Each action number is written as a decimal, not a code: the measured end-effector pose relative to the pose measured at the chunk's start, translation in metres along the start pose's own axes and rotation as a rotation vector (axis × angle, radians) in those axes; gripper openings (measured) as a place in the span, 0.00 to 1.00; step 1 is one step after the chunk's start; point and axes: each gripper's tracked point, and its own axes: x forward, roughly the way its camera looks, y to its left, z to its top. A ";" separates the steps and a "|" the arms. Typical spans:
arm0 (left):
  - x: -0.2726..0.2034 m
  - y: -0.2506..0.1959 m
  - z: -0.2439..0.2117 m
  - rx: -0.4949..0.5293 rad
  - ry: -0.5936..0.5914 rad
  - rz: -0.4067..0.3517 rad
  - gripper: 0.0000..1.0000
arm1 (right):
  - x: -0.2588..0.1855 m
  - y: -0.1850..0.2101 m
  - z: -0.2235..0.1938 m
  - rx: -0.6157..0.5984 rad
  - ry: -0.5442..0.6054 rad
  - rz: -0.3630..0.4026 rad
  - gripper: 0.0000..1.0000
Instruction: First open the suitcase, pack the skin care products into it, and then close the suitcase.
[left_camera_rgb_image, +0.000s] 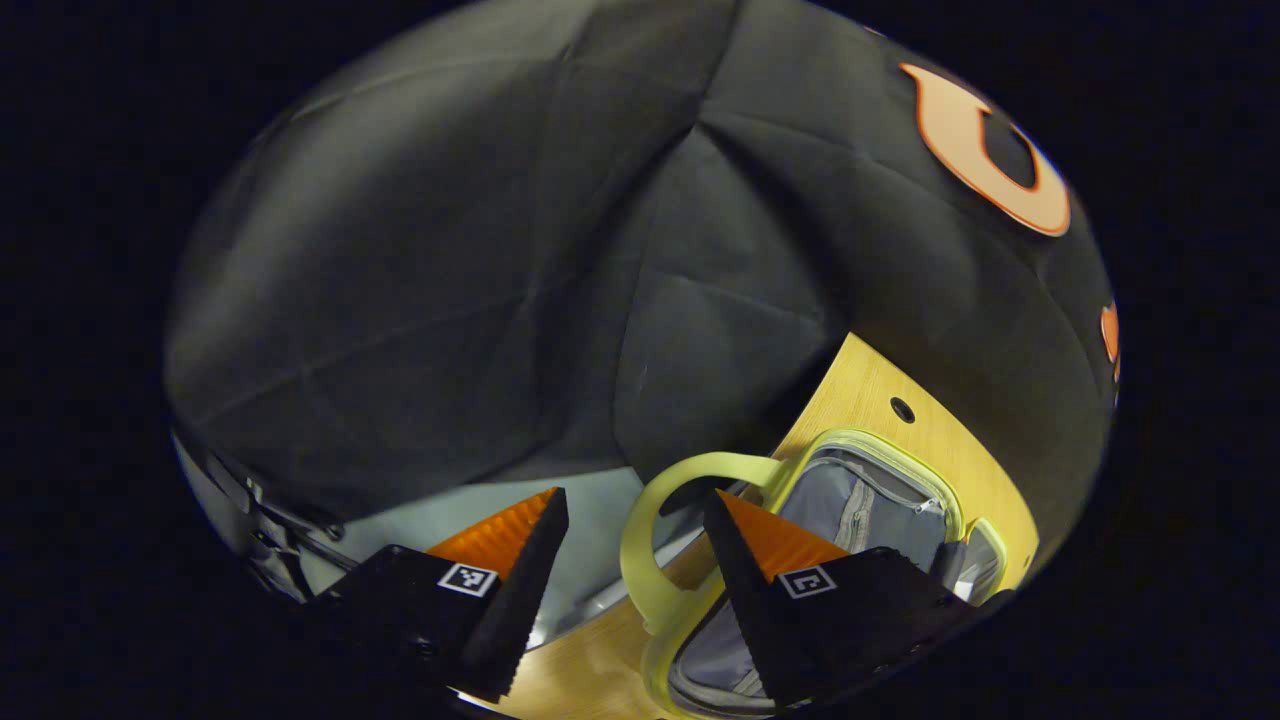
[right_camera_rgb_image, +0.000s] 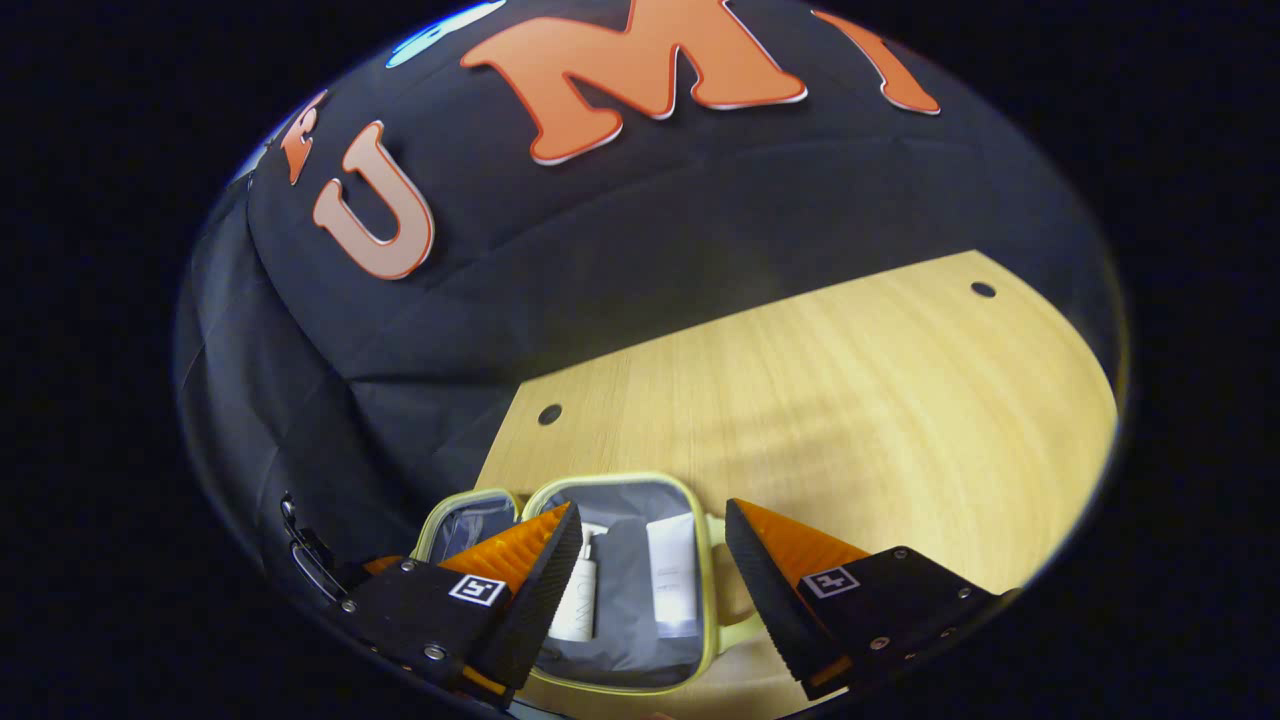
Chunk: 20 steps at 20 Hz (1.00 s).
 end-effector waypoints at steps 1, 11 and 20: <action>0.008 0.003 -0.002 -0.034 0.024 -0.005 0.89 | -0.006 -0.005 0.013 -0.002 -0.026 -0.016 0.93; 0.033 -0.005 -0.026 -0.104 0.242 -0.123 0.31 | -0.071 -0.049 0.107 -0.116 -0.262 -0.132 0.95; -0.036 -0.040 0.030 -0.079 0.129 -0.324 0.14 | -0.122 -0.076 0.152 -0.213 -0.383 -0.215 0.95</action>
